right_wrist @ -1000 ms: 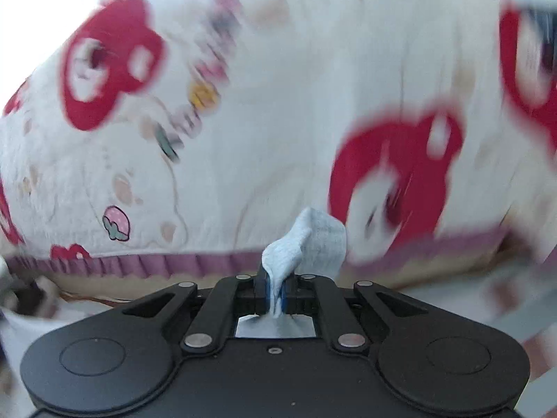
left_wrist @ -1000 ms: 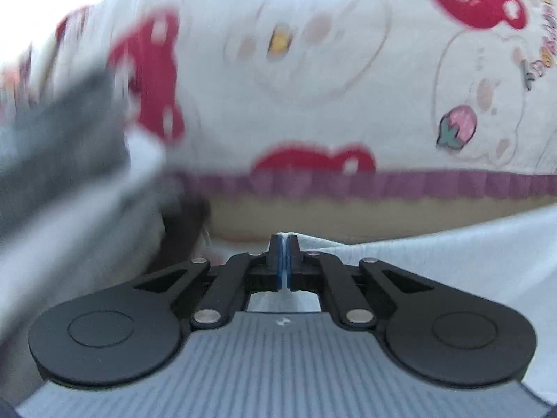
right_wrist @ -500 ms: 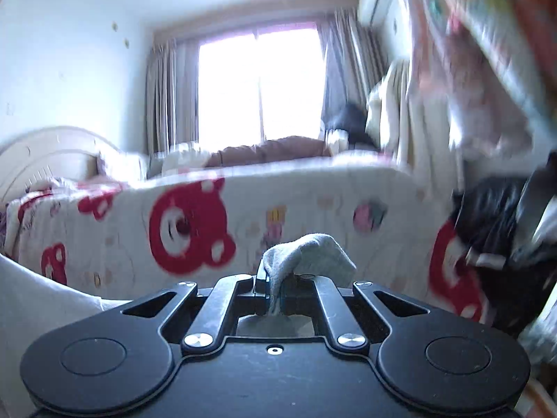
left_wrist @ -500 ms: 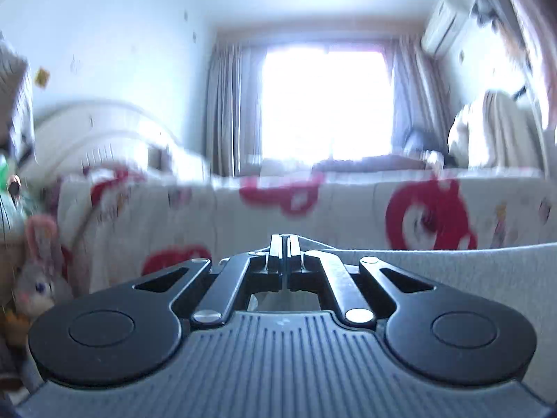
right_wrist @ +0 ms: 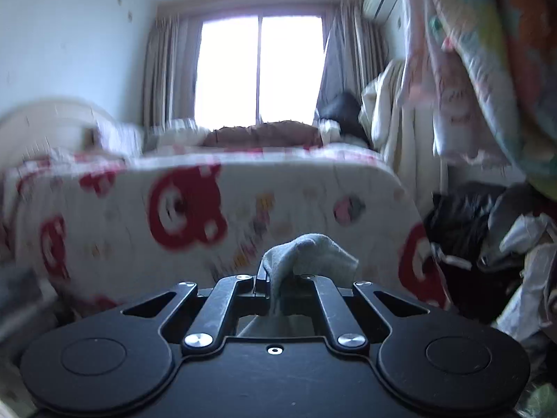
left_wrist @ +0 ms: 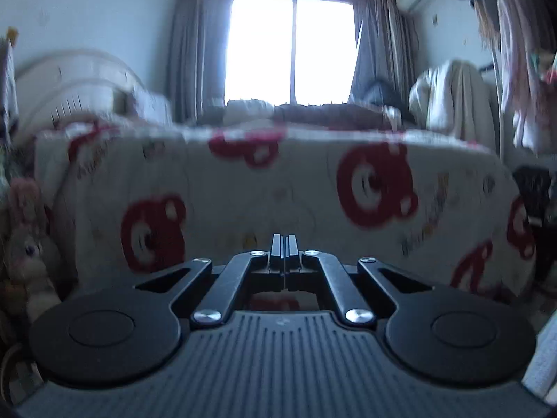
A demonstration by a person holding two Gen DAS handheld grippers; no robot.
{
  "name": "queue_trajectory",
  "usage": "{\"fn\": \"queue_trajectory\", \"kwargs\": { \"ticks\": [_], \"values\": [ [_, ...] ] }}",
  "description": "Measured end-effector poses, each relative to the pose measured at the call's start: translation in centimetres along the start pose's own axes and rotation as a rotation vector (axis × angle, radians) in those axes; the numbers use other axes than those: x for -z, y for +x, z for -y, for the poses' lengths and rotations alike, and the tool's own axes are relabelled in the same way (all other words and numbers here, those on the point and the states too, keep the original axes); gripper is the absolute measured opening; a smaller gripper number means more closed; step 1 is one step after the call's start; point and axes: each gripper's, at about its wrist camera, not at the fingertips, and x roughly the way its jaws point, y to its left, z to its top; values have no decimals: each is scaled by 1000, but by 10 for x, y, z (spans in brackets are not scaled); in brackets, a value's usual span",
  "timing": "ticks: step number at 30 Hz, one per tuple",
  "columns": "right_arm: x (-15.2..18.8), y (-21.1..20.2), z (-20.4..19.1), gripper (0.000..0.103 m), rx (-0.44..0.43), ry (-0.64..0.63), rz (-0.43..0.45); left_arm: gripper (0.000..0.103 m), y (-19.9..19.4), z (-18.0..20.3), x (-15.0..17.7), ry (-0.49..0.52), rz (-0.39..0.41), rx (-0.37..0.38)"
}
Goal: Fold clothes
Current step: 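Lower the garment onto the mat and regrasp with the left gripper while the right holds, then lift the grey T-shirt high with both grippers and shake it out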
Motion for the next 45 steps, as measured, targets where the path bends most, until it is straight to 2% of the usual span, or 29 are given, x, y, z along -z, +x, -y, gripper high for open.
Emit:
{"fn": "queue_trajectory", "kwargs": {
  "ticks": [3,6,7,9,11,13,14,15,16,18,20,21,24,26,29,32,34,35,36,37,39,40,41,45],
  "values": [
    [31,38,3,6,31,-3,-88,2,56,2,80,-117,-368,109],
    [57,61,8,6,52,29,-143,2,90,8,165,-273,-651,215],
    [64,66,10,6,59,43,-163,2,97,11,188,-317,-728,250],
    [75,74,12,6,77,48,-193,2,102,22,217,-379,-831,316],
    [82,77,12,6,85,51,-215,6,107,31,227,-401,-884,372],
    [86,78,11,6,87,54,-232,16,111,37,231,-384,-906,423],
    [88,78,11,6,88,55,-241,21,112,40,233,-374,-910,425],
    [90,79,11,6,89,56,-250,31,113,42,234,-361,-914,418],
    [92,79,11,6,89,57,-257,35,115,43,234,-344,-916,396],
    [94,80,10,6,91,51,-261,35,116,44,234,-304,-914,355],
    [97,81,10,6,93,45,-263,41,118,44,234,-273,-917,323],
    [99,82,12,6,98,46,-265,44,120,43,234,-278,-931,329],
    [104,85,19,6,114,69,-271,46,130,48,241,-293,-990,355],
    [108,86,24,6,125,82,-278,46,134,57,247,-235,-1012,342],
    [115,87,32,6,142,95,-291,46,136,76,252,-63,-997,309],
    [120,86,39,6,150,119,-296,50,139,83,259,-18,-1022,340],
    [123,86,41,6,149,128,-298,57,144,84,263,-20,-1049,369],
    [125,86,42,6,149,131,-300,57,146,82,264,-35,-1060,374],
    [126,86,42,6,149,133,-302,56,148,80,264,-50,-1072,379],
    [127,86,42,6,149,133,-303,38,149,79,264,-64,-1071,386],
    [129,85,42,6,150,134,-304,6,137,81,255,-28,-991,410],
    [129,84,42,6,152,136,-304,1,130,84,250,9,-949,420],
    [130,83,42,6,156,140,-304,1,123,87,246,44,-918,424],
    [132,84,47,6,165,156,-304,1,99,95,233,74,-829,441]
  ]
}}
